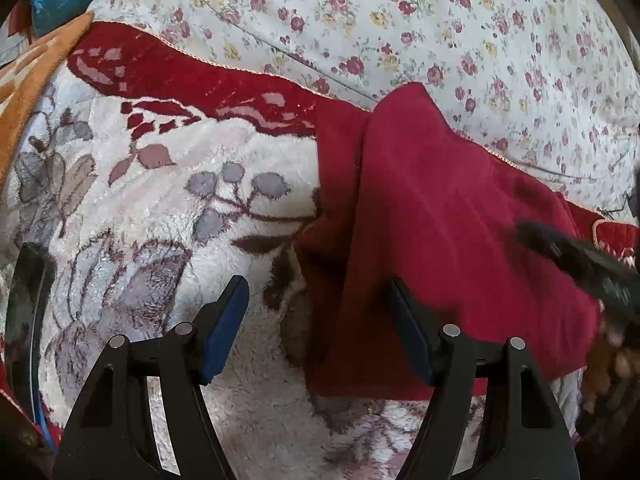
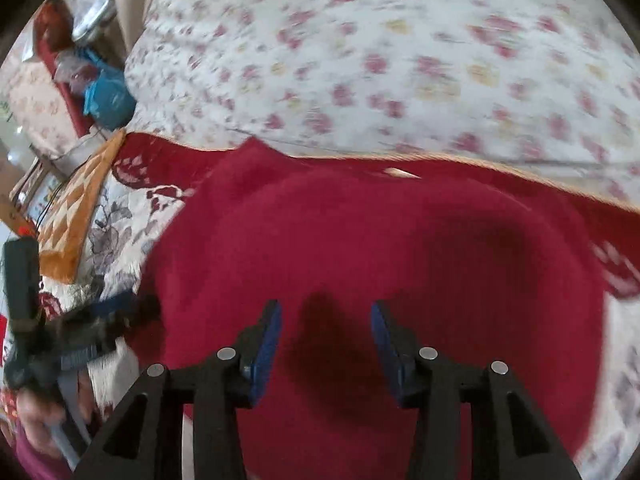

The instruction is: Fold small clothes

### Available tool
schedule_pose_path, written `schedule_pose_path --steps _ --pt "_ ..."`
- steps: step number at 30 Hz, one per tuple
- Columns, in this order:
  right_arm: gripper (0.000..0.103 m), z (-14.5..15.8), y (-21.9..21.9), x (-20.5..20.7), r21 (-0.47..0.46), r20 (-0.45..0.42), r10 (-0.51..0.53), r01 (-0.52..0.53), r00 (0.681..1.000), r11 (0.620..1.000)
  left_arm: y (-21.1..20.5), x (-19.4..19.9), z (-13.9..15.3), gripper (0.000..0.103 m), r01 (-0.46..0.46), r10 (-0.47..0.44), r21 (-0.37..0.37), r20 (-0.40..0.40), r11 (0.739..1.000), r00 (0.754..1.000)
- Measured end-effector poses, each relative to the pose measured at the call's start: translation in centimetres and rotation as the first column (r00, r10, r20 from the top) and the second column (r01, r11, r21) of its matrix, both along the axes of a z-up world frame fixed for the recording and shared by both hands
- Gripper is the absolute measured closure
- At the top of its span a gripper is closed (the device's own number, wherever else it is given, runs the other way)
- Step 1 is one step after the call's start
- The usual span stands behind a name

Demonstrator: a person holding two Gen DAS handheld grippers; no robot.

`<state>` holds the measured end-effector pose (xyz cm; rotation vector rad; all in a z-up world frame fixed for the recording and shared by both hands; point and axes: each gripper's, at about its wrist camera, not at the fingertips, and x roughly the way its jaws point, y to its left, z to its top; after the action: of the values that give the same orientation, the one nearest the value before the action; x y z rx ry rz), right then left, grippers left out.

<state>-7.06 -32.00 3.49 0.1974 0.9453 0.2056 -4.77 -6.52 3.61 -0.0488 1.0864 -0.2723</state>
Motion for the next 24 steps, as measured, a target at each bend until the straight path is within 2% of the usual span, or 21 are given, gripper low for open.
schedule_pose_path --steps 4,7,10,15,20,24 --pt "0.059 -0.2 4.0 3.7 -0.064 0.056 0.077 -0.074 0.995 0.995 -0.1 0.4 -0.3 0.032 0.007 -0.007 -0.001 -0.009 1.000 1.000" --pt "0.059 -0.7 6.3 7.3 -0.111 0.069 0.097 -0.089 0.993 0.990 -0.2 0.7 -0.7 0.032 0.005 -0.005 -0.004 -0.024 1.000 1.000" --pt "0.059 -1.8 8.0 10.7 -0.151 0.039 0.093 -0.086 0.995 0.985 -0.1 0.9 -0.8 0.031 0.010 -0.010 -0.009 -0.026 1.000 1.000" --pt "0.059 -4.3 8.4 15.0 -0.111 -0.033 0.037 -0.040 0.999 0.993 0.2 1.6 -0.9 0.031 0.002 -0.003 -0.032 -0.039 0.999 0.999" --pt "0.059 -4.3 8.0 16.2 -0.082 -0.055 0.025 -0.029 0.998 0.996 0.1 1.5 -1.0 0.031 0.003 -0.004 -0.025 -0.037 1.000 0.999" --pt "0.059 -2.5 7.6 13.8 -0.090 -0.027 0.022 -0.024 0.999 0.996 0.0 1.4 -1.0 0.031 -0.002 0.001 -0.023 -0.036 1.000 0.999"
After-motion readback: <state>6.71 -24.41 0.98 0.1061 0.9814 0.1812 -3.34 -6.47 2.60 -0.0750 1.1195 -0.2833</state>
